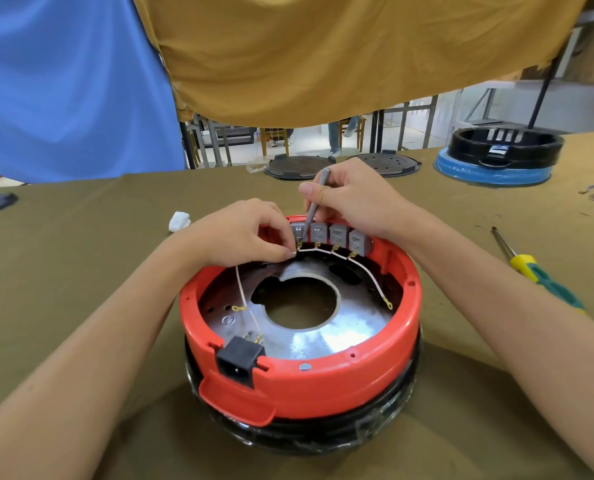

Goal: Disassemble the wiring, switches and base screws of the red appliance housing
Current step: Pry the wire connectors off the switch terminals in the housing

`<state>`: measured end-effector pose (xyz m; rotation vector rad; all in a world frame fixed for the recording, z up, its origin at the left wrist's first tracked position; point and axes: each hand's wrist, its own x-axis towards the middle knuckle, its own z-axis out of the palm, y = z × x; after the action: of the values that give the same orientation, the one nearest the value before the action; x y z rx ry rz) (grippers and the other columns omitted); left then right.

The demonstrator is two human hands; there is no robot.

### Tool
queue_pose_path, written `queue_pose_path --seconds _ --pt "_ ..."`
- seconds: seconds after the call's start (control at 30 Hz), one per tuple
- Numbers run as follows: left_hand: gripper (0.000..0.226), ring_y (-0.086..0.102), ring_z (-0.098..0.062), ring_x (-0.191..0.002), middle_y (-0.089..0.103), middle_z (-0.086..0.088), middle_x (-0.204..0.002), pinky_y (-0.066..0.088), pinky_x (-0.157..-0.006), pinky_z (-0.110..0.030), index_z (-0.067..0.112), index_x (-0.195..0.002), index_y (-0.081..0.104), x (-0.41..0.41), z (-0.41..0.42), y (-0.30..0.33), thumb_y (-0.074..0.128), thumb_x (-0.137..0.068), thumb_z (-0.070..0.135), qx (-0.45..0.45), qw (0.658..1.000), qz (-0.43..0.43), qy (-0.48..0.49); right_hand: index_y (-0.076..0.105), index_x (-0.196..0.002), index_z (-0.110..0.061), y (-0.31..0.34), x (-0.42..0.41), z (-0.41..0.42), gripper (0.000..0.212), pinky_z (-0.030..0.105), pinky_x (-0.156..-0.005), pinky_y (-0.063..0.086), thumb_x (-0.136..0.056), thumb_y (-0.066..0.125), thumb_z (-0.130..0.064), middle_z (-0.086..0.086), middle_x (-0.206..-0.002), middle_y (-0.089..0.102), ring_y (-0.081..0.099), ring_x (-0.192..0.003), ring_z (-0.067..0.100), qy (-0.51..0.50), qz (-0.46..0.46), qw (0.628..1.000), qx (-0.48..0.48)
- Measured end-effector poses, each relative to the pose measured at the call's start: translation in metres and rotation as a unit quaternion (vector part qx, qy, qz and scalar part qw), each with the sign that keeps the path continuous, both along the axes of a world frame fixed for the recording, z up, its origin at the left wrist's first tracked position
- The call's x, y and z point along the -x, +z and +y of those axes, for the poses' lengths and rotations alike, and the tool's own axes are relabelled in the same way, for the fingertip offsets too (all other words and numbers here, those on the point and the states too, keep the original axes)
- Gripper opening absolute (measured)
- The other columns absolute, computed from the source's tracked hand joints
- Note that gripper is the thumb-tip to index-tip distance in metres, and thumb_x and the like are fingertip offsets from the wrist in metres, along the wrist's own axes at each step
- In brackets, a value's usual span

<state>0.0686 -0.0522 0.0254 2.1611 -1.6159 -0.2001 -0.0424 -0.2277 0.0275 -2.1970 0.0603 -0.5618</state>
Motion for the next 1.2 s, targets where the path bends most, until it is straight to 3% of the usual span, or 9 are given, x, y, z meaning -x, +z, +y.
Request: queue_pose_path --seconds 0.1,0.27,0.37,0.5,0.67,0.9,1.07,1.2 --pt "0.012 0.062 -0.002 -0.091 0.062 0.016 -0.099 0.046 -0.097 -0.039 0.039 -0.081 0.075 0.0001 0.0002 0.0003 0.076 -0.082 0.027 -0.001 1.0 0.005 0.0 0.07 -0.083 -0.005 -0.0016 0.0031 0.0018 0.031 0.021 -0.065 0.049 -0.099 0.061 -0.03 -0.005 -0.059 0.069 0.064 -0.059 0.004 -0.011 -0.011 1.0 0.011" --pt "0.011 0.062 -0.002 -0.09 0.061 0.016 -0.098 0.047 -0.096 -0.04 0.04 -0.081 0.074 -0.0001 0.0006 0.0011 0.076 -0.083 0.029 -0.002 1.0 0.001 0.0 0.07 -0.082 -0.014 0.0008 0.0096 0.0096 0.025 0.036 -0.072 0.053 -0.097 0.063 -0.033 -0.004 -0.068 0.071 0.068 -0.07 0.02 -0.027 -0.028 0.993 0.115" --pt "0.011 0.062 -0.002 -0.091 0.062 0.015 -0.098 0.047 -0.096 -0.04 0.04 -0.081 0.074 0.0006 0.0005 0.0011 0.076 -0.083 0.029 -0.003 1.0 0.002 -0.001 0.07 -0.082 -0.013 0.0021 0.0089 0.0083 0.026 0.038 -0.074 0.055 -0.098 0.062 -0.032 -0.002 -0.069 0.072 0.069 -0.072 0.022 -0.023 -0.021 0.995 0.095" --pt "0.011 0.062 -0.003 -0.092 0.062 0.013 -0.099 0.046 -0.097 -0.038 0.037 -0.081 0.075 0.0018 0.0006 0.0014 0.076 -0.083 0.027 -0.002 1.0 0.004 -0.001 0.069 -0.085 -0.001 -0.0005 0.0039 0.0037 0.032 0.016 -0.062 0.05 -0.1 0.06 -0.027 -0.008 -0.057 0.068 0.063 -0.057 0.001 -0.007 -0.011 1.0 0.007" --pt "0.011 0.061 -0.003 -0.092 0.062 0.014 -0.1 0.046 -0.097 -0.036 0.037 -0.08 0.075 0.0027 0.0014 0.0016 0.076 -0.082 0.026 -0.005 1.0 0.007 0.0 0.071 -0.076 -0.014 0.0003 0.0002 0.0023 0.033 0.034 -0.069 0.049 -0.099 0.06 -0.035 -0.003 -0.059 0.067 0.058 -0.06 0.014 -0.012 0.021 1.0 -0.015" --pt "0.012 0.061 -0.003 -0.092 0.062 0.014 -0.099 0.046 -0.097 -0.039 0.038 -0.08 0.074 0.0019 0.0015 0.0018 0.075 -0.083 0.027 -0.007 1.0 0.0 0.002 0.069 -0.082 -0.009 -0.0017 0.0068 0.0046 0.029 0.021 -0.065 0.052 -0.099 0.062 -0.032 -0.003 -0.063 0.069 0.065 -0.061 0.008 -0.019 -0.021 0.999 0.023" --pt "0.01 0.061 -0.002 -0.09 0.061 0.017 -0.098 0.047 -0.095 -0.039 0.038 -0.078 0.074 0.0029 0.0011 0.0017 0.075 -0.082 0.029 -0.013 1.0 -0.004 0.009 0.069 -0.076 -0.016 -0.0011 0.008 0.0077 0.028 0.038 -0.073 0.055 -0.097 0.063 -0.034 -0.001 -0.066 0.071 0.069 -0.07 0.023 -0.016 -0.016 0.997 0.075" --pt "0.01 0.061 -0.001 -0.089 0.062 0.018 -0.097 0.047 -0.095 -0.039 0.037 -0.075 0.073 0.0023 0.0009 0.0012 0.074 -0.083 0.031 -0.013 1.0 -0.006 0.022 0.069 -0.075 -0.015 -0.0013 0.0094 0.0081 0.03 0.039 -0.072 0.055 -0.097 0.063 -0.034 0.001 -0.066 0.072 0.069 -0.067 0.022 -0.009 -0.019 0.998 0.063"
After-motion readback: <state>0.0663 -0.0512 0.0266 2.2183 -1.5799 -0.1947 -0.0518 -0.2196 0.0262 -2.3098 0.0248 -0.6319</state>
